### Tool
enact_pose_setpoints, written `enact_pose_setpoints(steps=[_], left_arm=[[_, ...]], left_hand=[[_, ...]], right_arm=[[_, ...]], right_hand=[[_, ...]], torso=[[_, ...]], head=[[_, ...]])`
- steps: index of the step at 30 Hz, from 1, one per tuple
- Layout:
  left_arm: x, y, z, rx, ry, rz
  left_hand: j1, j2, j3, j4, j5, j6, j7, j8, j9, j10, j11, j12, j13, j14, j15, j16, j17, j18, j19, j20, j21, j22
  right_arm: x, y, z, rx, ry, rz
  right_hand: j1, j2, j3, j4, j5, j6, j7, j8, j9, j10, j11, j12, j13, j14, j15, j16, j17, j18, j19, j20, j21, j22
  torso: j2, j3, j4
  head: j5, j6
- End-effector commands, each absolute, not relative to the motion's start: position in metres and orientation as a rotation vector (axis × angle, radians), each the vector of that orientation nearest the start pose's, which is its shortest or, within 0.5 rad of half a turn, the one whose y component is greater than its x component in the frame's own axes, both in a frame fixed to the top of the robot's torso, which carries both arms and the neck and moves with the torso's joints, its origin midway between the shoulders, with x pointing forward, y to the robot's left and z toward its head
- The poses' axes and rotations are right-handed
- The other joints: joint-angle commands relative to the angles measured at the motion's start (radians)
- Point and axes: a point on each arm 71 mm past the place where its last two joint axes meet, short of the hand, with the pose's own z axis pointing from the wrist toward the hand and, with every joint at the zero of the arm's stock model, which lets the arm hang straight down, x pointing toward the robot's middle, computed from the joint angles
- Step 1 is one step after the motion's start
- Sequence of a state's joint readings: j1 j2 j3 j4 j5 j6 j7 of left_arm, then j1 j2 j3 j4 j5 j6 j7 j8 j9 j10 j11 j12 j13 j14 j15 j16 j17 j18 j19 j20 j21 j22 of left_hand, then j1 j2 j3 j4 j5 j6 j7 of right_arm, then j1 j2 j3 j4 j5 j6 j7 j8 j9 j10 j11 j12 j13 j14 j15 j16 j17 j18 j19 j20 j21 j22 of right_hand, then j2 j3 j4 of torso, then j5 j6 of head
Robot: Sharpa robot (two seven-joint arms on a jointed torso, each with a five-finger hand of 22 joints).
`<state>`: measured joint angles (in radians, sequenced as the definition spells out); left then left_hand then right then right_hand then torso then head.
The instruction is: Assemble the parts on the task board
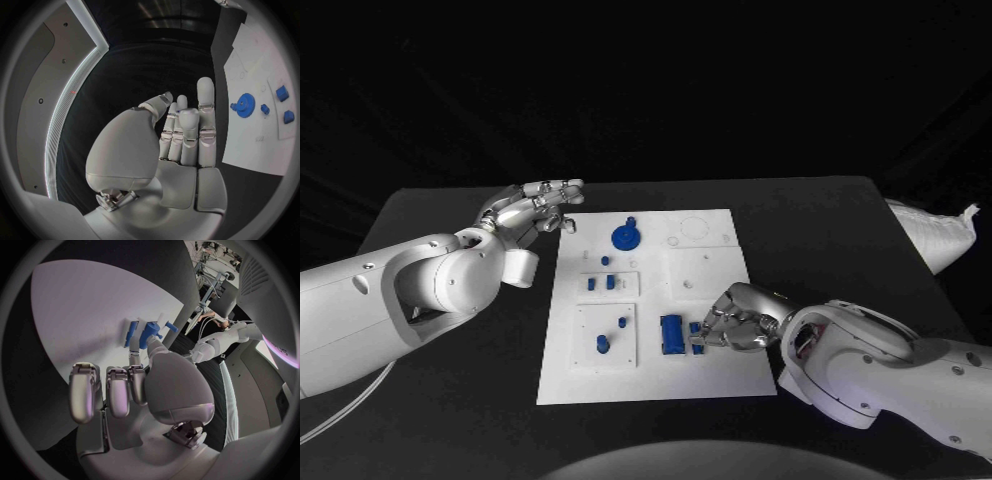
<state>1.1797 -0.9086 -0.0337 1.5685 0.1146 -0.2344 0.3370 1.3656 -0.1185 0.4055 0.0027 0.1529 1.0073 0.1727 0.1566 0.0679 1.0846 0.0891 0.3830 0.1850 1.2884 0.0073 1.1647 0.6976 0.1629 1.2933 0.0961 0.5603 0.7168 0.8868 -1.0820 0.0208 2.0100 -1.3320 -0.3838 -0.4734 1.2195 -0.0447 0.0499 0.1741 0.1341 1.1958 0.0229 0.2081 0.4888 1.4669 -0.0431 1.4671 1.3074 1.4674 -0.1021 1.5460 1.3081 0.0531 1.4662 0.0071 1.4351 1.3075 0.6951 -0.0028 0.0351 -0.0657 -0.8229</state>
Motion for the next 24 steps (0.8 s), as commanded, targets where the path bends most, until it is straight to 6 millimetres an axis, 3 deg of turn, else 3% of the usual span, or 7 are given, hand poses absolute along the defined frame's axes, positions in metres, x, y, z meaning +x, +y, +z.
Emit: enact_pose_setpoints(steps=[1, 9, 15, 24], left_arm=[[0.477, 0.223, -0.187, -1.287, 1.469, -1.621], [0.477, 0.223, -0.187, -1.287, 1.471, -1.623], [0.477, 0.222, -0.187, -1.286, 1.472, -1.624], [0.476, 0.223, -0.187, -1.286, 1.471, -1.624]], left_hand=[[-0.006, 0.003, -0.002, -0.001, 0.002, -0.006, -0.001, 0.003, 0.001, -0.005, 0.000, 0.002, 0.001, -0.007, -0.003, 0.001, -0.001, 0.018, -0.005, 0.005, -0.004, -0.001], [-0.006, 0.003, -0.002, -0.001, 0.003, -0.007, -0.001, 0.004, 0.001, -0.007, 0.000, 0.004, 0.001, -0.008, -0.003, 0.001, -0.003, 0.018, -0.006, 0.005, -0.005, -0.001], [-0.006, 0.003, -0.002, -0.001, 0.003, -0.007, -0.001, 0.004, 0.001, -0.007, 0.000, 0.004, 0.001, -0.008, -0.003, 0.001, -0.003, 0.018, -0.006, 0.005, -0.005, -0.001], [-0.006, 0.003, -0.002, -0.001, 0.003, -0.007, -0.001, 0.004, 0.001, -0.007, 0.000, 0.004, 0.001, -0.008, -0.003, 0.001, -0.003, 0.018, -0.006, 0.005, -0.005, -0.001]], right_arm=[[0.338, -0.187, -0.238, 0.187, 1.938, 0.752], [0.340, -0.180, -0.242, 0.138, 1.968, 0.709], [0.342, -0.174, -0.244, 0.122, 1.971, 0.692], [0.343, -0.169, -0.245, 0.097, 1.962, 0.671]], right_hand=[[0.011, 0.004, -0.007, -0.013, -0.019, 0.027, -0.012, 0.027, 0.023, 0.086, -0.015, 0.014, 0.228, 0.099, -0.014, 0.011, 0.240, -0.008, 0.036, -0.013, 0.011, 0.058], [0.022, 0.012, -0.023, -0.032, -0.034, 0.021, -0.024, 0.063, 0.072, 0.090, -0.026, 0.030, 0.234, 0.101, -0.024, 0.019, 0.253, -0.012, 0.044, -0.022, 0.024, 0.079], [0.043, 0.018, -0.024, -0.056, -0.069, 0.019, -0.031, 0.084, 0.099, 0.092, -0.032, 0.036, 0.236, 0.103, -0.029, 0.025, 0.263, -0.015, 0.049, -0.026, 0.033, 0.093], [0.077, 0.010, -0.027, -0.094, -0.083, 0.011, -0.036, 0.102, 0.126, 0.093, -0.037, 0.037, 0.237, 0.103, -0.033, 0.025, 0.263, -0.017, 0.051, -0.030, 0.037, 0.101]], torso=[[0.000, -0.0008, 0.0027], [0.001, -0.0012, 0.0018], [0.001, -0.0002, 0.0023], [0.001, -0.0001, 0.0013]], head=[[-0.005, 0.003], [0.000, -0.002], [0.002, -0.003], [0.004, -0.006]])
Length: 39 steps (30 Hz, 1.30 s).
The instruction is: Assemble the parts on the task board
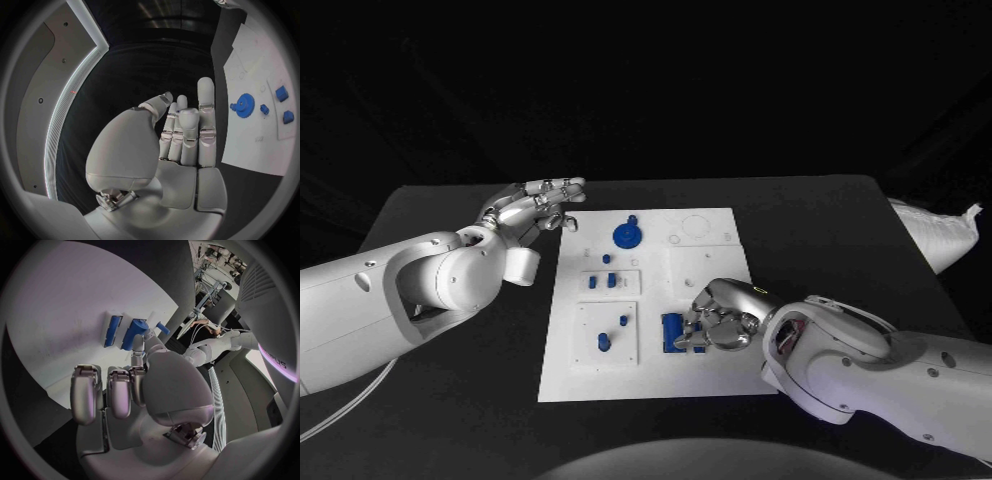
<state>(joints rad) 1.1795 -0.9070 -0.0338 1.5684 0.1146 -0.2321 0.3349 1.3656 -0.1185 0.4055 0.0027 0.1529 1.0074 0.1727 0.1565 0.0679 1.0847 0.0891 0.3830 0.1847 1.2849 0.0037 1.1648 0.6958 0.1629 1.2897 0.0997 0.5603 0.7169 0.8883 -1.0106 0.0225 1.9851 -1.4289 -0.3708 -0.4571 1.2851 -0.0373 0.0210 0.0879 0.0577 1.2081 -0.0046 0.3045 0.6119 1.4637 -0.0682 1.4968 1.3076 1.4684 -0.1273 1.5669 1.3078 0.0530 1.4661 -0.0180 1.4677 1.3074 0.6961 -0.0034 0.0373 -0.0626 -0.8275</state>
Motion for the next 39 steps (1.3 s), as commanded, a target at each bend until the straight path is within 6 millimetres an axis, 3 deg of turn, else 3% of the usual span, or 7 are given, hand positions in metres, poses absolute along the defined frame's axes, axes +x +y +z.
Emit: enact_pose_setpoints(steps=[1, 22, 30, 33, 35, 37, 39], left_arm=[[0.476, 0.223, -0.187, -1.286, 1.472, -1.624], [0.476, 0.222, -0.187, -1.286, 1.473, -1.626], [0.477, 0.223, -0.187, -1.286, 1.471, -1.624], [0.477, 0.224, -0.188, -1.286, 1.469, -1.623], [0.478, 0.224, -0.188, -1.286, 1.469, -1.620], [0.478, 0.224, -0.190, -1.288, 1.467, -1.617], [0.480, 0.223, -0.192, -1.291, 1.464, -1.616]], left_hand=[[-0.006, 0.003, -0.002, -0.001, 0.002, -0.007, -0.001, 0.004, 0.001, -0.007, 0.000, 0.004, 0.001, -0.004, 0.001, 0.001, -0.001, 0.018, -0.002, 0.001, -0.005, -0.001], [-0.006, 0.003, -0.002, -0.001, 0.002, -0.007, -0.001, 0.005, 0.000, -0.008, 0.001, 0.005, 0.001, -0.005, 0.001, 0.001, -0.002, 0.018, -0.002, 0.001, -0.005, -0.001], [-0.006, 0.003, -0.002, -0.001, 0.002, -0.007, -0.001, 0.005, 0.000, -0.008, 0.001, 0.005, 0.001, -0.005, 0.001, 0.001, -0.002, 0.018, -0.002, 0.001, -0.005, -0.001], [-0.008, 0.003, -0.003, 0.000, 0.002, -0.008, 0.000, 0.005, 0.000, -0.009, 0.001, 0.007, 0.001, -0.006, 0.001, 0.001, -0.003, 0.018, -0.003, 0.002, -0.005, -0.001], [-0.010, 0.002, -0.005, 0.001, 0.002, -0.009, 0.000, 0.006, 0.000, -0.011, 0.002, 0.008, 0.001, -0.006, 0.002, 0.001, -0.004, 0.018, -0.003, 0.002, -0.006, -0.001], [-0.012, 0.001, -0.006, 0.002, 0.002, -0.009, 0.000, 0.006, 0.000, -0.011, 0.002, 0.009, 0.001, -0.007, 0.002, 0.000, -0.006, 0.018, -0.003, 0.002, -0.006, -0.001], [-0.016, 0.000, -0.008, 0.004, 0.001, -0.010, 0.001, 0.007, 0.000, -0.013, 0.002, 0.011, 0.001, -0.014, 0.003, -0.007, -0.020, 0.018, -0.005, 0.003, -0.007, -0.002]], right_arm=[[0.344, -0.169, -0.245, 0.097, 1.961, 0.668], [0.348, -0.167, -0.248, 0.097, 1.952, 0.630], [0.347, -0.172, -0.238, 0.182, 1.847, 0.805], [0.351, -0.178, -0.233, 0.240, 1.812, 0.916], [0.357, -0.184, -0.228, 0.300, 1.788, 0.998], [0.368, -0.191, -0.224, 0.402, 1.760, 1.083], [0.380, -0.200, -0.219, 0.518, 1.720, 1.159]], right_hand=[[0.012, 0.002, 0.002, -0.008, -0.006, -0.002, -0.009, 0.006, 0.002, 0.096, -0.012, 0.007, 0.237, 0.102, -0.007, 0.004, 0.263, -0.017, 0.051, -0.005, 0.004, 0.101], [0.018, 0.014, 0.004, -0.018, -0.007, -0.006, -0.010, 0.012, 0.013, 0.096, -0.013, 0.007, 0.237, 0.102, -0.009, 0.004, 0.263, -0.018, 0.053, -0.007, 0.007, 0.106], [-0.016, 0.002, -0.021, -0.005, -0.005, -0.025, -0.002, 0.012, 0.022, 0.091, -0.007, -0.019, 0.227, 0.101, -0.005, -0.001, 0.255, -0.012, 0.043, -0.006, -0.008, 0.082], [-0.020, 0.003, -0.029, -0.004, -0.004, -0.052, 0.009, 0.000, 0.022, 0.084, 0.002, -0.046, 0.216, 0.095, 0.001, -0.017, 0.230, -0.005, 0.030, -0.002, -0.030, 0.048], [-0.016, 0.009, -0.029, -0.006, -0.002, -0.088, 0.023, -0.024, 0.013, 0.080, 0.012, -0.058, 0.212, 0.092, 0.009, -0.024, 0.219, -0.002, 0.022, 0.002, -0.043, 0.030], [0.000, 0.019, -0.025, -0.015, 0.006, -0.126, 0.048, -0.063, -0.006, 0.061, 0.032, -0.119, 0.189, 0.085, 0.027, -0.045, 0.187, 0.007, 0.003, 0.016, -0.074, -0.014], [0.008, 0.026, -0.024, -0.020, 0.018, -0.155, 0.064, -0.094, -0.023, 0.042, 0.048, -0.178, 0.167, 0.078, 0.038, -0.064, 0.161, 0.012, -0.010, 0.026, -0.094, -0.041]], torso=[[0.000, 0.0005, -0.0012], [0.000, -0.0001, -0.0009], [-0.002, 0.0005, -0.0009], [-0.005, -0.0008, -0.0020], [-0.006, -0.0019, -0.0022], [-0.012, -0.0033, -0.0031], [-0.022, -0.0048, -0.0029]], head=[[0.001, -0.001], [0.003, 0.000], [0.004, 0.004], [0.001, 0.011], [-0.001, 0.014], [-0.003, 0.024], [-0.005, 0.027]])
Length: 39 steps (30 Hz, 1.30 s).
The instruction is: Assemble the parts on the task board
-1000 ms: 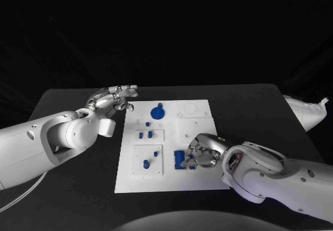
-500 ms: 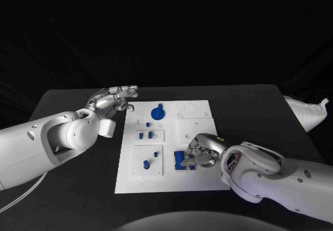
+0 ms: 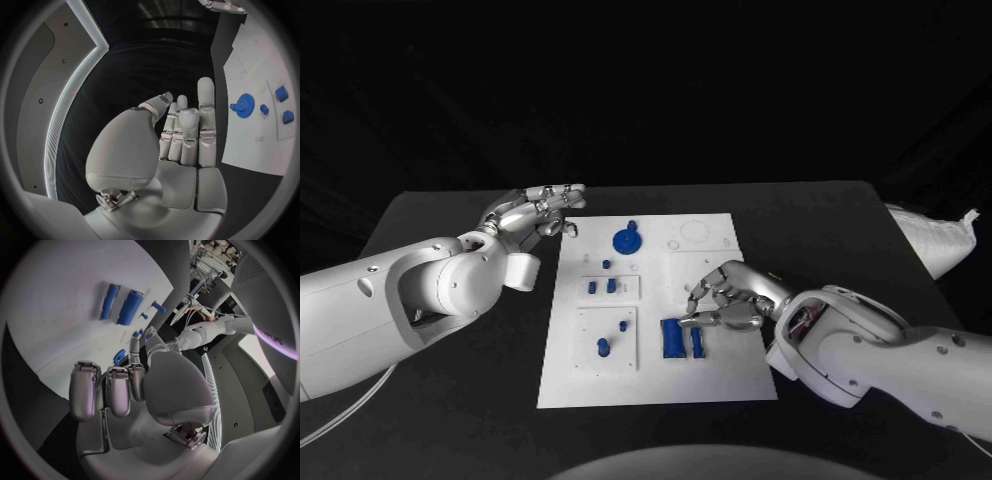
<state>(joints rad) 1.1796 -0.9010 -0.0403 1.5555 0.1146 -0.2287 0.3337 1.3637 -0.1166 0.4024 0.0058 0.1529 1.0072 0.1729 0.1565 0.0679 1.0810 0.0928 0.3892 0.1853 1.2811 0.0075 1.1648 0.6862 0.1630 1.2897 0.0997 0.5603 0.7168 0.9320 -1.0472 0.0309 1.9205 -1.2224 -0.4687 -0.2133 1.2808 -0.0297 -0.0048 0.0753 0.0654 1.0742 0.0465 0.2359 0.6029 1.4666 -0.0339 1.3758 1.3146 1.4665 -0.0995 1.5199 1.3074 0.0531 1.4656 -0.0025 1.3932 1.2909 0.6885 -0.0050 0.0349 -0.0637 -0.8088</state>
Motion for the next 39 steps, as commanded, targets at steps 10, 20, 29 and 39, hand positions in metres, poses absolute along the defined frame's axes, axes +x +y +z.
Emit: enact_pose_setpoints(steps=[10, 20, 29, 39], left_arm=[[0.499, 0.225, -0.207, -1.325, 1.412, -1.578], [0.522, 0.223, -0.224, -1.347, 1.331, -1.526], [0.528, 0.217, -0.233, -1.357, 1.353, -1.495], [0.514, 0.211, -0.234, -1.331, 1.330, -1.427]], left_hand=[[-0.037, -0.007, -0.033, 0.025, -0.001, -0.033, 0.009, 0.015, -0.001, -0.056, 0.021, -0.026, -0.037, -0.262, 0.032, -0.319, -0.281, 0.012, -0.199, 0.035, -0.160, -0.086], [-0.039, -0.002, -0.080, 0.057, -0.010, -0.049, 0.008, -0.042, -0.003, -0.072, 0.074, -0.210, -0.121, -0.377, 0.137, -0.837, -0.525, 0.010, -0.506, 0.156, -0.470, -0.328], [-0.423, 0.117, -0.213, -0.006, -0.049, -0.334, -0.059, -0.157, -0.068, -0.377, 0.037, -0.316, -0.185, -0.633, 0.106, -1.026, -0.686, -0.037, -0.759, 0.098, -0.560, -0.503], [-0.723, 0.117, -0.276, -0.006, -0.153, -0.545, -0.095, -0.157, -0.068, -0.598, -0.003, -0.389, -0.185, -0.838, 0.071, -1.073, -0.686, -0.065, -0.931, 0.035, -0.560, -0.573]], right_arm=[[0.449, -0.235, -0.225, 0.979, 1.495, 1.305], [0.507, -0.255, -0.243, 1.135, 1.342, 1.368], [0.517, -0.259, -0.250, 1.134, 1.346, 1.285], [0.504, -0.238, -0.242, 1.154, 1.298, 1.277]], right_hand=[[0.077, 0.054, 0.034, -0.056, 0.026, -0.114, 0.094, -0.166, -0.151, -0.323, 0.091, -1.026, -0.396, -0.210, 0.080, -0.813, -0.616, 0.129, -0.346, 0.086, -0.671, -0.736], [0.076, 0.057, 0.079, -0.094, 0.006, -0.163, 0.138, -0.174, -0.335, -0.440, 0.185, -1.312, -0.963, -0.443, 0.220, -1.374, -0.990, 0.132, -0.501, 0.224, -1.170, -1.080], [-0.353, 0.030, 0.005, -0.075, -0.065, -0.427, 0.085, -0.236, -0.497, -0.732, 0.144, -1.376, -1.223, -0.717, 0.189, -1.520, -1.213, 0.071, -0.734, 0.167, -1.393, -1.291], [-0.651, 0.030, 0.005, -0.075, -0.065, -0.631, 0.043, -0.236, -0.603, -0.964, 0.110, -1.376, -1.315, -0.953, 0.100, -1.520, -1.307, 0.044, -0.965, 0.115, -1.393, -1.291]], torso=[[-0.061, -0.0153, 0.0011], [-0.094, -0.0179, -0.0081], [-0.095, -0.0148, -0.0086], [-0.132, -0.0001, -0.0281]], head=[[-0.019, 0.089], [-0.017, 0.165], [-0.011, 0.171], [0.044, 0.199]])
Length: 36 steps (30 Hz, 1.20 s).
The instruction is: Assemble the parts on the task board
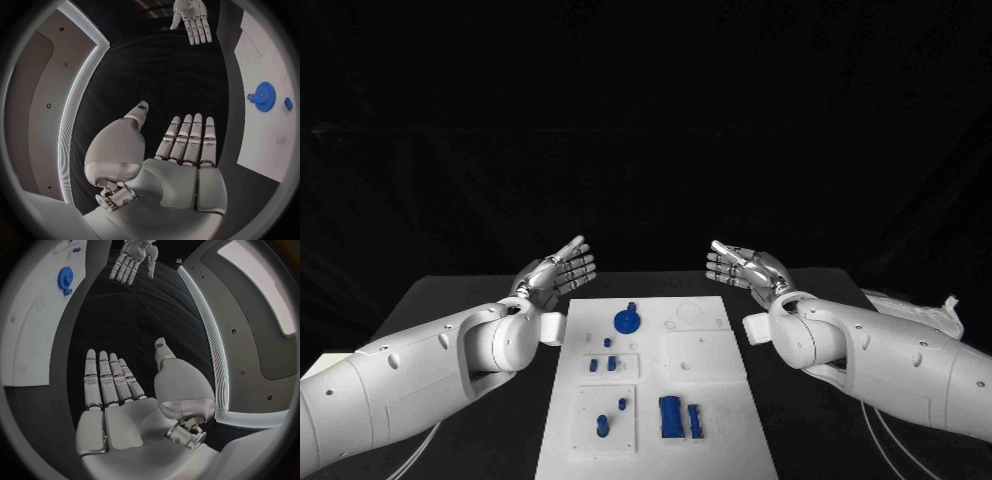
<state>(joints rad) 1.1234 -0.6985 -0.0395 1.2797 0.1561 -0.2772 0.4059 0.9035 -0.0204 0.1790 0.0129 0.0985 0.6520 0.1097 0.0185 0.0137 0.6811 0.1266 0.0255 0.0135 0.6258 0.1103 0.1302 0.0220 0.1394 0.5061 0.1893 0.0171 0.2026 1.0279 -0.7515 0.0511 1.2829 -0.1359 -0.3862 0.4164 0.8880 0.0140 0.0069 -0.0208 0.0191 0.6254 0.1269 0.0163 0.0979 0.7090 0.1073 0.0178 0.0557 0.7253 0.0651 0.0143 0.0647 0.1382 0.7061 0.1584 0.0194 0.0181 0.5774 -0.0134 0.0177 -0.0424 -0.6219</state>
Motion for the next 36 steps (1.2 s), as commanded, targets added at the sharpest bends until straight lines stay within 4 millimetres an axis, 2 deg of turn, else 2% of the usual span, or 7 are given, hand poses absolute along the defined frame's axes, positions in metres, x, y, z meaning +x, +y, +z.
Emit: enact_pose_setpoints(steps=[1, 5, 6, 12, 13, 16, 36], left_arm=[[0.510, 0.209, -0.234, -1.323, 1.322, -1.408], [0.496, 0.203, -0.233, -1.291, 1.295, -1.349], [0.492, 0.202, -0.232, -1.282, 1.286, -1.334], [0.472, 0.195, -0.227, -1.234, 1.242, -1.262], [0.470, 0.195, -0.227, -1.229, 1.237, -1.255], [0.464, 0.193, -0.225, -1.215, 1.224, -1.237], [0.462, 0.192, -0.224, -1.209, 1.218, -1.229]], left_hand=[[-0.296, 0.020, -0.059, -0.013, -0.099, -0.214, -0.036, -0.019, -0.014, -0.223, -0.042, -0.025, -0.014, -0.205, -0.036, -0.043, -0.022, -0.042, -0.166, -0.062, -0.017, -0.066], [-0.386, 0.020, -0.077, -0.013, -0.099, -0.279, -0.110, -0.019, -0.014, -0.291, -0.054, -0.025, -0.014, -0.267, -0.110, -0.055, -0.022, -0.053, -0.216, -0.081, -0.017, -0.087], [-0.408, 0.020, -0.081, -0.013, -0.099, -0.294, -0.110, -0.019, -0.014, -0.308, -0.127, -0.025, -0.014, -0.282, -0.110, -0.058, -0.022, -0.052, -0.228, -0.086, -0.017, -0.091], [-0.515, 0.020, -0.102, -0.013, -0.099, -0.372, -0.110, -0.019, -0.014, -0.388, -0.127, -0.025, -0.014, -0.357, -0.110, -0.130, -0.022, -0.065, -0.289, -0.108, -0.017, -0.115], [-0.531, 0.020, -0.104, -0.013, -0.099, -0.383, -0.110, -0.019, -0.014, -0.400, -0.127, -0.025, -0.014, -0.368, -0.110, -0.130, -0.022, -0.139, -0.298, -0.111, -0.017, -0.119], [-0.577, 0.020, -0.179, -0.013, -0.099, -0.417, -0.110, -0.019, -0.014, -0.435, -0.127, -0.025, -0.014, -0.399, -0.110, -0.130, -0.022, -0.139, -0.323, -0.189, -0.017, -0.130], [-0.758, 0.020, -0.179, -0.013, -0.099, -0.547, -0.110, -0.019, -0.014, -0.572, -0.127, -0.025, -0.014, -0.525, -0.110, -0.130, -0.022, -0.139, -0.423, -0.189, -0.017, -0.203]], right_arm=[[0.500, -0.233, -0.240, 1.161, 1.286, 1.274], [0.486, -0.215, -0.234, 1.180, 1.253, 1.260], [0.482, -0.212, -0.232, 1.185, 1.246, 1.256], [0.466, -0.196, -0.226, 1.204, 1.222, 1.235], [0.464, -0.195, -0.225, 1.206, 1.221, 1.233], [0.462, -0.192, -0.224, 1.209, 1.218, 1.229], [0.462, -0.192, -0.224, 1.209, 1.218, 1.229]], right_hand=[[-0.292, -0.014, -0.007, 0.021, -0.019, -0.206, -0.042, -0.016, -0.098, -0.233, -0.035, -0.018, -0.056, -0.239, -0.065, -0.014, -0.065, -0.041, -0.232, -0.052, -0.019, -0.018], [-0.381, -0.014, -0.007, 0.021, -0.019, -0.268, -0.054, -0.016, -0.098, -0.304, -0.107, -0.018, -0.056, -0.311, -0.065, -0.014, -0.065, -0.052, -0.303, -0.068, -0.019, -0.018], [-0.400, -0.014, -0.007, 0.021, -0.019, -0.282, -0.127, -0.016, -0.098, -0.319, -0.107, -0.018, -0.056, -0.328, -0.065, -0.014, -0.065, -0.052, -0.319, -0.071, -0.019, -0.018], [-0.506, -0.014, -0.007, 0.021, -0.019, -0.356, -0.127, -0.016, -0.098, -0.404, -0.107, -0.018, -0.056, -0.414, -0.065, -0.014, -0.065, -0.063, -0.402, -0.158, -0.019, -0.018], [-0.522, -0.014, -0.007, 0.021, -0.019, -0.367, -0.127, -0.016, -0.098, -0.417, -0.107, -0.018, -0.056, -0.427, -0.065, -0.014, -0.065, -0.138, -0.415, -0.158, -0.019, -0.018], [-0.567, -0.014, -0.007, 0.021, -0.019, -0.400, -0.127, -0.016, -0.098, -0.453, -0.107, -0.018, -0.056, -0.463, -0.065, -0.014, -0.065, -0.138, -0.450, -0.158, -0.019, -0.018], [-0.745, -0.014, -0.007, 0.021, -0.019, -0.525, -0.127, -0.016, -0.098, -0.596, -0.107, -0.018, -0.056, -0.609, -0.065, -0.014, -0.065, -0.138, -0.593, -0.158, -0.019, -0.018]], torso=[[-0.026, 0.0105, -0.0138], [-0.033, 0.0134, -0.0176], [-0.033, 0.0134, -0.0177], [-0.033, 0.0134, -0.0177], [-0.033, 0.0134, -0.0177], [-0.033, 0.0134, -0.0177], [-0.033, 0.0134, -0.0177]], head=[[0.031, 0.016], [0.042, 0.022], [0.042, 0.022], [0.042, 0.022], [0.042, 0.022], [0.042, 0.022], [0.042, 0.022]])
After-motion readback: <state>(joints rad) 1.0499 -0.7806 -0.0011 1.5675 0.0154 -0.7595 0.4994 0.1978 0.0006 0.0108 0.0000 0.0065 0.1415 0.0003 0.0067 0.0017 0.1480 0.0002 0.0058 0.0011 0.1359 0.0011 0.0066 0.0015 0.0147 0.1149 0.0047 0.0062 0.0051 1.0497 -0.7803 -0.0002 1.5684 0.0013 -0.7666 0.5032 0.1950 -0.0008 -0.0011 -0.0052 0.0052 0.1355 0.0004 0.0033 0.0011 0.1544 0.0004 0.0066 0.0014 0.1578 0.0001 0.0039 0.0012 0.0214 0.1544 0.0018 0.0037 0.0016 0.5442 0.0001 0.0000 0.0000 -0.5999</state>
